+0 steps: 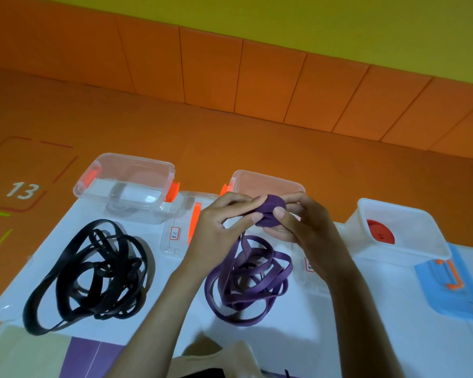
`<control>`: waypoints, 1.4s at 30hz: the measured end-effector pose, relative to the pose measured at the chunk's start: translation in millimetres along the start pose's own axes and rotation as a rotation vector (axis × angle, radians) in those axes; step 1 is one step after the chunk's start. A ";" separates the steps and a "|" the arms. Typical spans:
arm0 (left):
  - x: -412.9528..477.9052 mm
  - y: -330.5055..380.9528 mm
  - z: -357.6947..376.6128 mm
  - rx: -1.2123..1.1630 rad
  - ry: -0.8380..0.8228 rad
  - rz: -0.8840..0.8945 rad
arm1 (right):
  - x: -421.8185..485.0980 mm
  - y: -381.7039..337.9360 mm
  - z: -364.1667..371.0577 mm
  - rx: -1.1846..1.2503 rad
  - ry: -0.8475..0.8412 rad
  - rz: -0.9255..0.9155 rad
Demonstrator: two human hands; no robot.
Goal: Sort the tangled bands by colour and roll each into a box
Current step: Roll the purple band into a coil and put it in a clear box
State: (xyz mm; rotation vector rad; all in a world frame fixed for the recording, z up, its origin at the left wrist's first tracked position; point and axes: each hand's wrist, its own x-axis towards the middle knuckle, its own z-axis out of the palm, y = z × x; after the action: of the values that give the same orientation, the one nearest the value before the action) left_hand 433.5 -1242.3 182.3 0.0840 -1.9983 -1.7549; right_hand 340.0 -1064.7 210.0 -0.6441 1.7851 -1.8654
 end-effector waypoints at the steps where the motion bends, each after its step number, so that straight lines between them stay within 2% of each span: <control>1: 2.1 1.5 -2.4 -0.012 -0.007 0.013 | -0.4 1.0 1.6 0.024 -0.017 -0.008; 3: 5.6 5.2 -6.5 -0.057 0.003 0.037 | -0.2 1.0 1.8 -0.024 -0.038 -0.020; 7: 7.3 10.0 -1.6 -0.119 0.094 -0.008 | 4.3 -6.2 -9.1 -0.364 -0.002 0.003; 11: 7.6 8.0 1.1 -0.111 0.112 -0.007 | 3.6 -5.7 -12.3 -0.319 0.009 -0.013; 16: 10.1 5.8 -5.9 -0.150 0.004 -0.041 | -0.1 5.7 -4.9 -0.133 0.117 -0.061; 19: 13.6 2.3 -8.9 -0.080 -0.057 -0.035 | -2.1 9.6 3.0 0.011 0.080 -0.023; 22: 15.4 -2.0 -10.7 0.000 -0.064 -0.017 | -2.4 5.2 2.9 -0.005 -0.004 0.067; 26: 16.2 -1.2 -4.7 -0.101 -0.011 -0.052 | -0.8 -1.0 1.9 -0.032 0.043 0.062; 30: 21.1 2.4 -1.3 -0.167 -0.007 0.002 | -0.3 -1.7 2.1 0.078 0.057 0.061; 33: 19.9 7.5 4.0 -0.197 0.044 0.016 | 2.3 -3.9 0.1 -0.025 -0.018 0.026; 36: 15.8 9.2 8.8 -0.178 0.136 0.026 | 7.0 -9.6 -7.4 -0.372 -0.038 -0.005; 38: 15.6 10.9 10.7 -0.176 0.168 0.030 | 7.3 -11.1 -10.9 -0.343 -0.035 -0.001; 42: 17.1 10.6 13.0 -0.178 0.120 0.052 | 4.9 -6.6 -11.6 -0.224 0.028 0.003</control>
State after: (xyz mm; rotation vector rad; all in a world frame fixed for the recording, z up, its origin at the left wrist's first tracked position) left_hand 416.1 -1234.4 196.8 0.0766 -1.7382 -1.8407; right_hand 328.8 -1058.6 216.2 -0.6971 2.0302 -1.6941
